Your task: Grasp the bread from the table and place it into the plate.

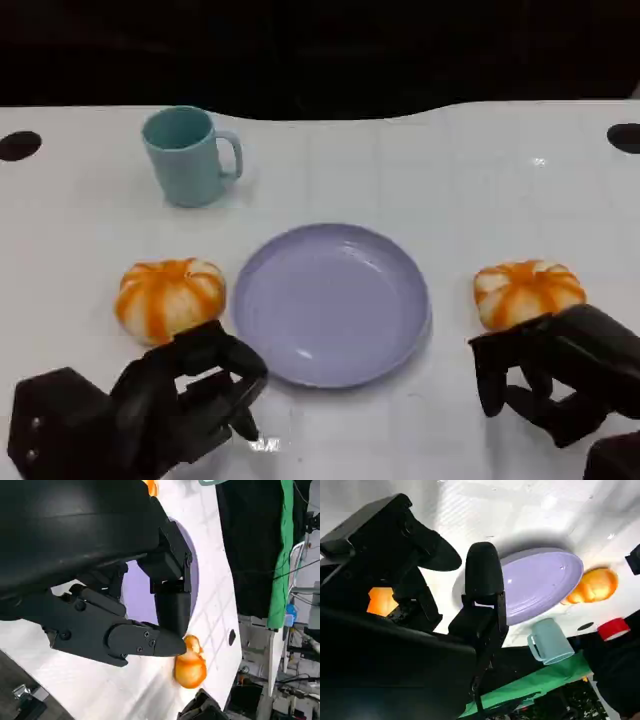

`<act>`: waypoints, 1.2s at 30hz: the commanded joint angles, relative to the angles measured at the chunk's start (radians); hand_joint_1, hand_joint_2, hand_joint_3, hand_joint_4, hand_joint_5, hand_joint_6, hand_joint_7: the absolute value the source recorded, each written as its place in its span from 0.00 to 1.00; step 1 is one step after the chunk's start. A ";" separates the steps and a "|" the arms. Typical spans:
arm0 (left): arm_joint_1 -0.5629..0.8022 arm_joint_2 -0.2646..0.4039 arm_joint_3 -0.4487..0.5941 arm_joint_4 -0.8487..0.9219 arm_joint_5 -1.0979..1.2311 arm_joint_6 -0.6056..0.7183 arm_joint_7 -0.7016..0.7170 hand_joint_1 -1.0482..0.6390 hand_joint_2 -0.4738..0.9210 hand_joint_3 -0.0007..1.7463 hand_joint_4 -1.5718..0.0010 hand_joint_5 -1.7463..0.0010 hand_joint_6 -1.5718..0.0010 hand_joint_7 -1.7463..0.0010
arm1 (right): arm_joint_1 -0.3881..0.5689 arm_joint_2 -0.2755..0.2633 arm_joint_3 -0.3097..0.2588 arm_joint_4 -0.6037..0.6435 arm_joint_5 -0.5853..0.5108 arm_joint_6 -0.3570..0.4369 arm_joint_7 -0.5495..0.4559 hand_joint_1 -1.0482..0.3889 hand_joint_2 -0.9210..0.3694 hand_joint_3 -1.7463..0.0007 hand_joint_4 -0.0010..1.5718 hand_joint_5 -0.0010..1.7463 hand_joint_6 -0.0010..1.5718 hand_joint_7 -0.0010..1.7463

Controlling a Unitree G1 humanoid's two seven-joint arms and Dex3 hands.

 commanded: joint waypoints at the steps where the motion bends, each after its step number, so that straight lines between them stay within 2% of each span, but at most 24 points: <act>1: 0.002 0.012 0.011 0.004 -0.003 -0.013 -0.002 0.32 0.96 0.20 0.54 0.00 0.54 0.21 | -0.008 -0.011 -0.004 0.010 0.006 -0.005 -0.001 0.67 0.42 0.28 0.54 1.00 0.49 0.84; 29: 0.002 0.011 0.012 0.002 -0.005 -0.008 0.000 0.32 0.96 0.20 0.55 0.00 0.54 0.20 | -0.009 -0.008 -0.005 0.008 0.003 -0.003 -0.006 0.66 0.42 0.29 0.54 1.00 0.49 0.83; 32: 0.002 0.012 0.013 0.001 -0.005 -0.007 0.000 0.32 0.97 0.20 0.55 0.00 0.54 0.20 | -0.010 0.001 -0.015 0.020 0.029 -0.013 -0.013 0.68 0.41 0.30 0.53 1.00 0.52 0.77; 34: 0.003 0.011 0.014 -0.001 -0.009 -0.002 0.000 0.32 0.96 0.20 0.54 0.00 0.54 0.20 | -0.012 0.006 -0.024 0.029 0.040 -0.026 -0.028 0.69 0.41 0.30 0.54 0.95 0.55 0.65; 36: 0.003 0.012 0.015 -0.001 -0.011 0.001 0.000 0.32 0.96 0.20 0.54 0.00 0.54 0.20 | -0.013 0.009 -0.030 0.026 0.047 -0.023 -0.036 0.69 0.41 0.31 0.53 0.93 0.56 0.57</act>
